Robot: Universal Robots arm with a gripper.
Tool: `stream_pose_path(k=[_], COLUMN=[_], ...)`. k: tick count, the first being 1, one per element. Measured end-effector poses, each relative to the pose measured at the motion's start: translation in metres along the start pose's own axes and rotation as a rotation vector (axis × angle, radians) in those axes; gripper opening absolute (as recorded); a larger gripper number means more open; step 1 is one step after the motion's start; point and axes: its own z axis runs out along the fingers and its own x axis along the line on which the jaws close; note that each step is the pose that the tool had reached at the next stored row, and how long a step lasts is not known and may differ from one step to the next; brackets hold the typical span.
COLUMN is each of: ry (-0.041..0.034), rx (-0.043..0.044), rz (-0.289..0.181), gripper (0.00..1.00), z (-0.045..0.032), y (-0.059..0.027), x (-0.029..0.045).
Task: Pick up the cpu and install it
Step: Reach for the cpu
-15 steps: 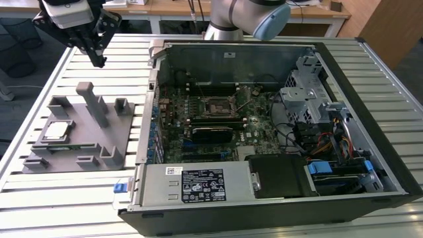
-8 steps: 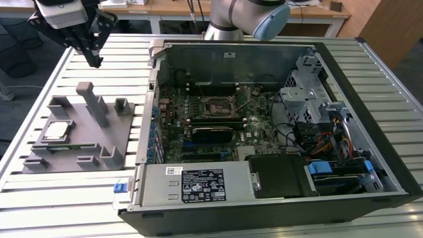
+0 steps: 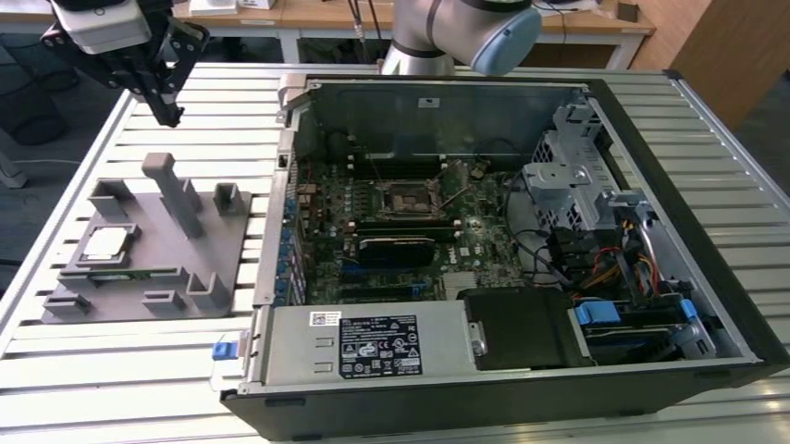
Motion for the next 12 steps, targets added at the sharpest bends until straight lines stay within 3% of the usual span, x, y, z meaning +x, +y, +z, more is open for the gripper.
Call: stream_pose_path(k=[12], ry=[0.0001], rx=[0.0], rz=[0.0], gripper=[0.11], z=[0.0003], y=[-0.0011], x=[0.0139])
